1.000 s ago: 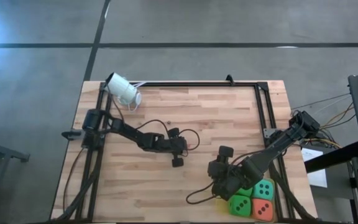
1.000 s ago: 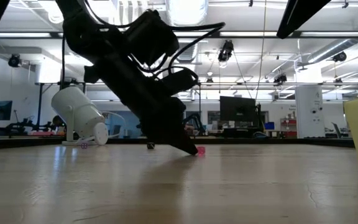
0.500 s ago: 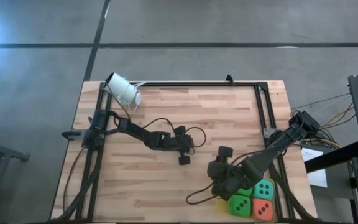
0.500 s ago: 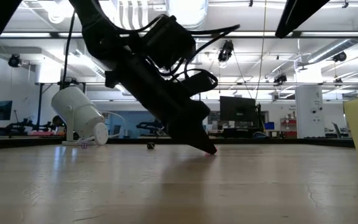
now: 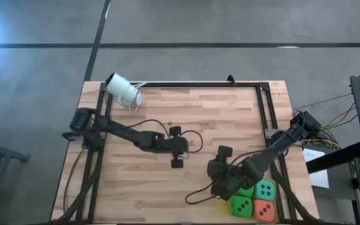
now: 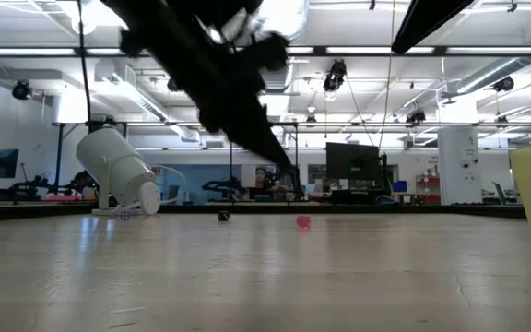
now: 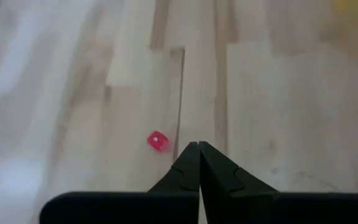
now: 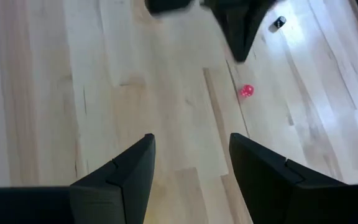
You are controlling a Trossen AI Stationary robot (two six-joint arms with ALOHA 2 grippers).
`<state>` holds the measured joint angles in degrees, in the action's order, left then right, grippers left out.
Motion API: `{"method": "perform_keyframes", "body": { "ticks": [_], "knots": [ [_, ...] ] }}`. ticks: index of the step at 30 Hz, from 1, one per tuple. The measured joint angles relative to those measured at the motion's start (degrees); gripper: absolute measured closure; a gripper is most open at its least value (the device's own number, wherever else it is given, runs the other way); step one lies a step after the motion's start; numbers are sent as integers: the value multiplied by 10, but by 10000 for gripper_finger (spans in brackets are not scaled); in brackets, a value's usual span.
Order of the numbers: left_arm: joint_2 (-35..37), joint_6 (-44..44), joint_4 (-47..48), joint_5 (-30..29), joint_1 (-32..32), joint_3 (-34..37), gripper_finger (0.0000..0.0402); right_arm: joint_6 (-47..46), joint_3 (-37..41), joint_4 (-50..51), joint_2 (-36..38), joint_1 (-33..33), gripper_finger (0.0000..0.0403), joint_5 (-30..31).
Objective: Pick & Place Dice
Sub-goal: Put the small pink die into the yellow bin
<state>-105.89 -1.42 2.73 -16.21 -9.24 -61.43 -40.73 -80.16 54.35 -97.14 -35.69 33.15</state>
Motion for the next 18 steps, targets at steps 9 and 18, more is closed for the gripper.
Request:
{"method": "perform_keyframes", "body": {
  "ticks": [9,18],
  "knots": [
    [161,8,114,-102,-93,0,400,11,21,-16,-1,67,200,-24],
    [264,-31,181,-126,-176,9,399,52,66,-158,-3,193,200,-158]
  ]
}}
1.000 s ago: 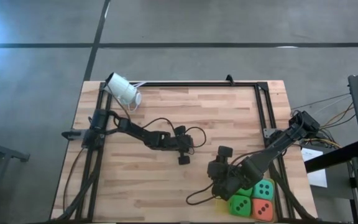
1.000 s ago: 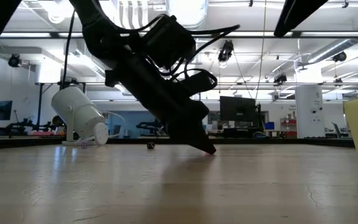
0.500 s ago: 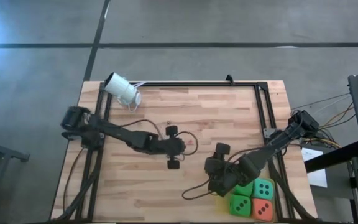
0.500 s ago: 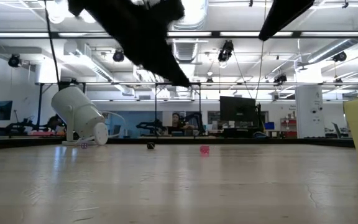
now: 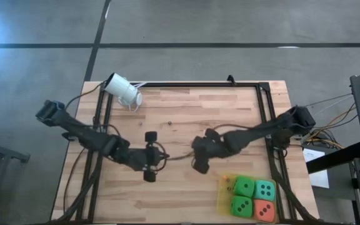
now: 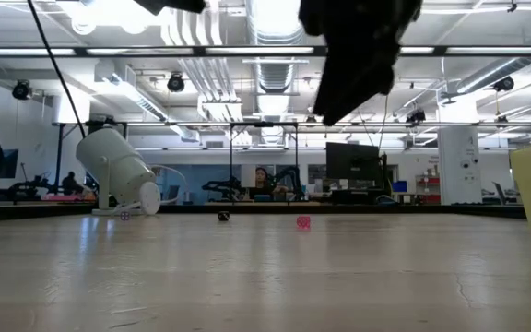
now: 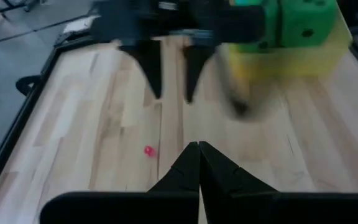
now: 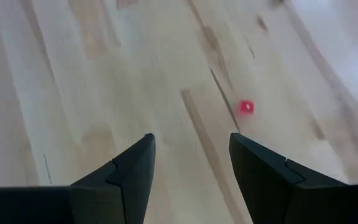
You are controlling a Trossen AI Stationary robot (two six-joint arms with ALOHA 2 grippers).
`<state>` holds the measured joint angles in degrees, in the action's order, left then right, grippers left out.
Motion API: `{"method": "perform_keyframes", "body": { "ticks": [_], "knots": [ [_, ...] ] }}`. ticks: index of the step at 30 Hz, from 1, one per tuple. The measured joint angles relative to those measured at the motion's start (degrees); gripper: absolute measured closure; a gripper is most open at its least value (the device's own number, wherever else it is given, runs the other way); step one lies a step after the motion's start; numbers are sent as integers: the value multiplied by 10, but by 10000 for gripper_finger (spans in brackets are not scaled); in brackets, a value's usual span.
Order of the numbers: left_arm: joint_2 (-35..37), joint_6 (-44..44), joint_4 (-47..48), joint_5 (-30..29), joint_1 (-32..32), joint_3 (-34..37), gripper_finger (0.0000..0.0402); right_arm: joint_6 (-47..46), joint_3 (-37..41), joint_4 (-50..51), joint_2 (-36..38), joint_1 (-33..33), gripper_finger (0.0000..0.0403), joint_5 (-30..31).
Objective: Pick & Place Dice
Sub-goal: Put the small pink die into the yellow bin
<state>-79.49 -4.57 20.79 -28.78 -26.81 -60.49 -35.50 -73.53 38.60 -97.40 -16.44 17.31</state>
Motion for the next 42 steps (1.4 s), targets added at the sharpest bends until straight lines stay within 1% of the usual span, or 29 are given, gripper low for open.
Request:
{"method": "perform_keyframes", "body": {
  "ticks": [4,9,13,28,42],
  "knots": [
    [19,11,4,0,-15,19,400,4,28,-68,0,45,200,-34],
    [34,12,2,0,-15,27,399,-18,46,-79,-10,83,200,-37],
    [34,12,1,0,-16,27,400,-27,54,-92,-35,98,200,-39],
    [34,7,-2,0,-15,27,399,31,59,-139,-109,110,200,-39],
    [34,2,-2,0,-15,27,399,62,63,-160,-143,124,201,-38]
  ]
}}
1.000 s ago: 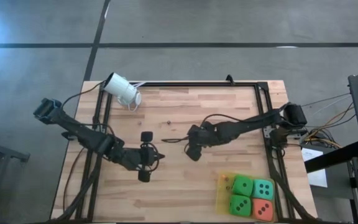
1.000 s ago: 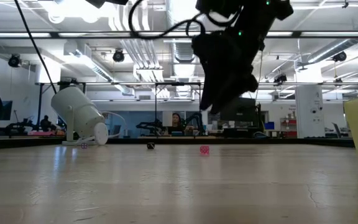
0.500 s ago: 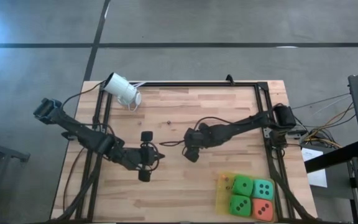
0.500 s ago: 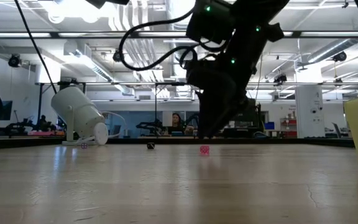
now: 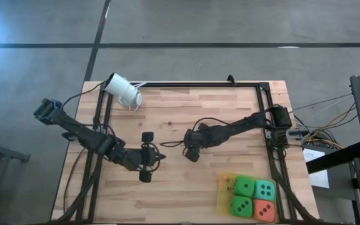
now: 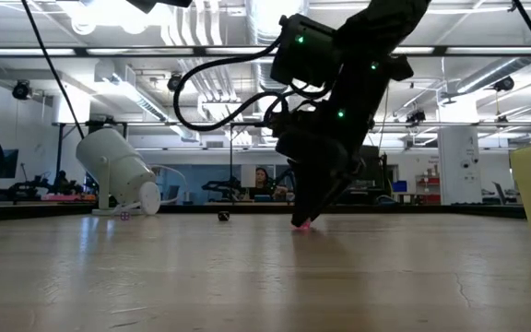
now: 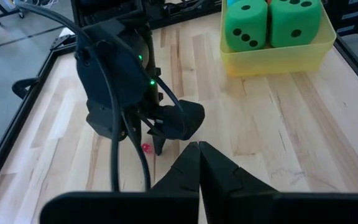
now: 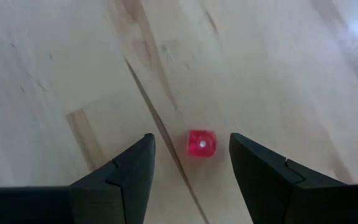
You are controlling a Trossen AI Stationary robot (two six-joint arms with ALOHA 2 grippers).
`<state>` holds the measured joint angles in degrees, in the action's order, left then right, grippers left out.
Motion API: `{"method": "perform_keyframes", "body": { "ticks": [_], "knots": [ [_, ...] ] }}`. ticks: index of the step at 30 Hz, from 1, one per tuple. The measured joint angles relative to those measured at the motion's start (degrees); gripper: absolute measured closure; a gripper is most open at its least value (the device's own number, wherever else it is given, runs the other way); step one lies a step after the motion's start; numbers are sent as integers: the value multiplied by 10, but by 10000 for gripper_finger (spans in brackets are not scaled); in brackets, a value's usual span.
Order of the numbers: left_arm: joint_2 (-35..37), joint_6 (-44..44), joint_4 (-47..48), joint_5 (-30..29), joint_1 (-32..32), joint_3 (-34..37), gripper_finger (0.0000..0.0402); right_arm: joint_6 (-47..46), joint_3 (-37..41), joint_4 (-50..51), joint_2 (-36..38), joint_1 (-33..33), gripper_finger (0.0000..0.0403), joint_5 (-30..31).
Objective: Pick & Place Dice
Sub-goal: Put the small pink die into the yellow bin
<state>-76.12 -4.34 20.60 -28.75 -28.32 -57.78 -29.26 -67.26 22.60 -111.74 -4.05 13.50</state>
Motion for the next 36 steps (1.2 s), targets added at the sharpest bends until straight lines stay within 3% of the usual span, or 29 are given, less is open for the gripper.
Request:
{"method": "perform_keyframes", "body": {
  "ticks": [7,24,36],
  "knots": [
    [0,0,0,0,0,0,399,10,2,-7,-1,3,232,4],
    [0,-1,-2,0,0,0,399,14,3,-6,-8,4,351,4],
    [0,-2,-1,0,0,0,399,24,4,3,6,-1,355,14]
  ]
}}
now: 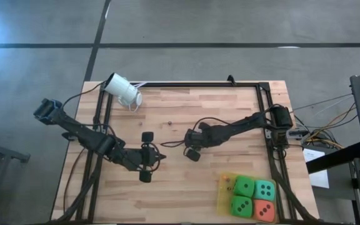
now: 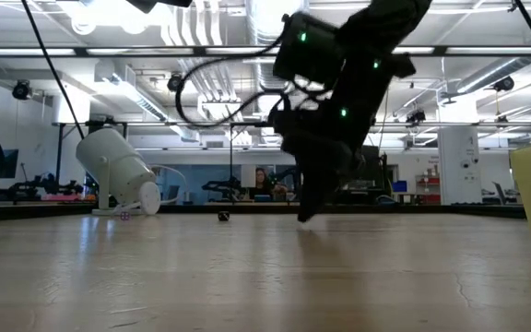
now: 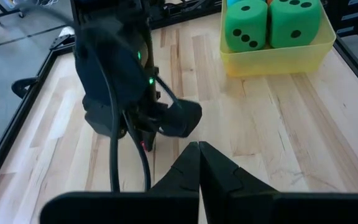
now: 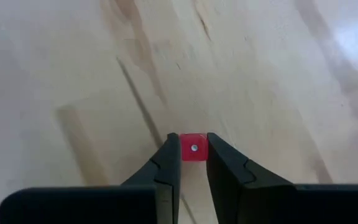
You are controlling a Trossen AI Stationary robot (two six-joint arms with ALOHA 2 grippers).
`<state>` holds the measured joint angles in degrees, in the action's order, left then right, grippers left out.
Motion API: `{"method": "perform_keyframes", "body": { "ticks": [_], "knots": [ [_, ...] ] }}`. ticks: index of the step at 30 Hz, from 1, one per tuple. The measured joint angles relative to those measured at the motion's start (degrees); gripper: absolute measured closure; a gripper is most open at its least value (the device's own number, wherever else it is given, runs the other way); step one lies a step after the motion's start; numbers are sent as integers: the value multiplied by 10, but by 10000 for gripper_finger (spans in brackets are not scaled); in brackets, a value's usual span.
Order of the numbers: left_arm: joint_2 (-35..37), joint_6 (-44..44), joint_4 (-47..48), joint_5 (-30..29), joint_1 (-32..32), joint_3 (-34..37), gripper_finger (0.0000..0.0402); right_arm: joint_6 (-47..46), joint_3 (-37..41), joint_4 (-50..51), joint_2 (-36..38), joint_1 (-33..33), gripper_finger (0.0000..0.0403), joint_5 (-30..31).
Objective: Pick & Place Dice
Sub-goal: Put the small pink die into the yellow bin
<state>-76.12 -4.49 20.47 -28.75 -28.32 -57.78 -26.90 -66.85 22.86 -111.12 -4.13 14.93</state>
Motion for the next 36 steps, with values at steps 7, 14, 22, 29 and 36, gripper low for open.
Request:
{"method": "perform_keyframes", "body": {
  "ticks": [7,14,22,29,36],
  "knots": [
    [0,0,0,0,0,0,399,4,0,12,56,-31,355,9],
    [0,0,0,0,0,0,399,8,0,44,126,-105,354,46],
    [0,0,0,0,0,0,399,-3,-1,86,200,-218,347,47],
    [0,0,-4,0,0,0,399,-110,-1,180,229,-306,347,46],
    [0,0,-5,0,0,0,399,-170,-1,218,225,-382,346,26]
  ]
}}
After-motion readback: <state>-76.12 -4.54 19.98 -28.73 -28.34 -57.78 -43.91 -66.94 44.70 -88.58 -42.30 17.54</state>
